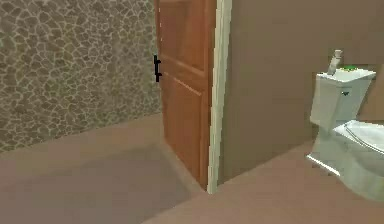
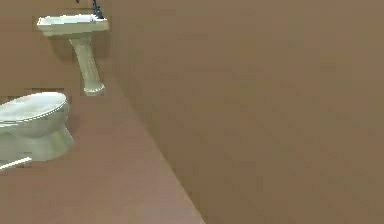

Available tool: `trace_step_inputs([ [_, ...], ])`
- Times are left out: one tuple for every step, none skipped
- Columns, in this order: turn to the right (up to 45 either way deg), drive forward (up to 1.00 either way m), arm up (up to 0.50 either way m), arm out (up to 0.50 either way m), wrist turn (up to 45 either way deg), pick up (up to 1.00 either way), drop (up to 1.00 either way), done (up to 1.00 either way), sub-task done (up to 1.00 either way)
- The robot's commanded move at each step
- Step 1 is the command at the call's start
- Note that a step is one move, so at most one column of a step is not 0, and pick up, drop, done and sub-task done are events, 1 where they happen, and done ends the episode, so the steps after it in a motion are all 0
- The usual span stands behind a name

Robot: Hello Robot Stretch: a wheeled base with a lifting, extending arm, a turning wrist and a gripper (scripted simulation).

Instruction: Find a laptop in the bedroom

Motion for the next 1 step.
trace_step_inputs([
  [-45.0,0.00,0.00,0.00,0.0,0.00,0.00,0.00,0.00],
])
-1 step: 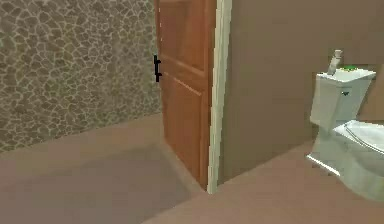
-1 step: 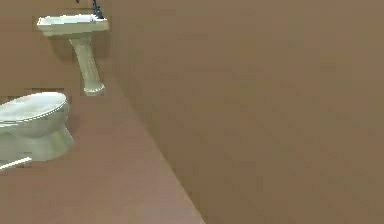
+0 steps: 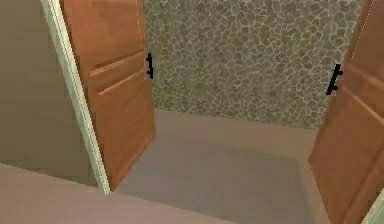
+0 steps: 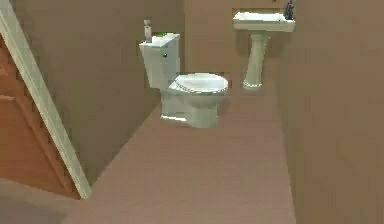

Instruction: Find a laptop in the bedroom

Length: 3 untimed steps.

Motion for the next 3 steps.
trace_step_inputs([
  [-45.0,0.00,0.00,0.00,0.0,0.00,0.00,0.00,0.00],
  [-21.0,0.00,0.00,0.00,0.0,0.00,0.00,0.00,0.00],
  [0.0,1.00,0.00,0.00,0.0,0.00,0.00,0.00,0.00],
])
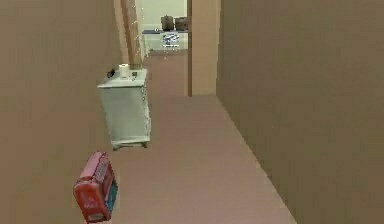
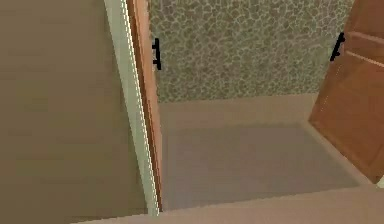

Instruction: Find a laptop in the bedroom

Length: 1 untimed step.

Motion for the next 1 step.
trace_step_inputs([
  [0.0,1.00,0.00,0.00,0.0,0.00,0.00,0.00,0.00],
])
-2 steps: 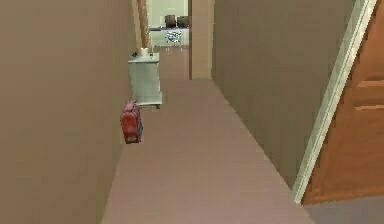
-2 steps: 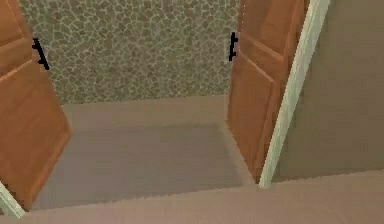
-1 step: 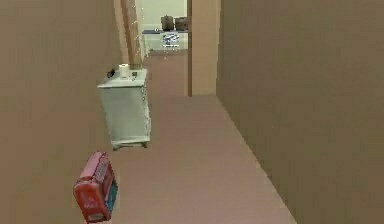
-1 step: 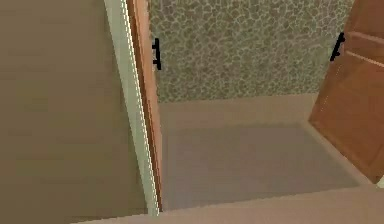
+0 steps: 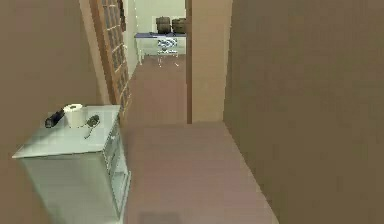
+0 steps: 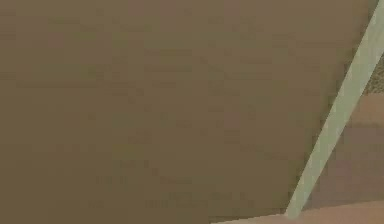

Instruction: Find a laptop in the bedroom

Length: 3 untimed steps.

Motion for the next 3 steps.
trace_step_inputs([
  [0.0,0.70,0.00,0.00,0.0,0.00,0.00,0.00,0.00],
  [-6.0,0.00,0.00,0.00,0.0,0.00,0.00,0.00,0.00],
  [0.0,0.95,0.00,0.00,0.0,0.00,0.00,0.00,0.00],
])
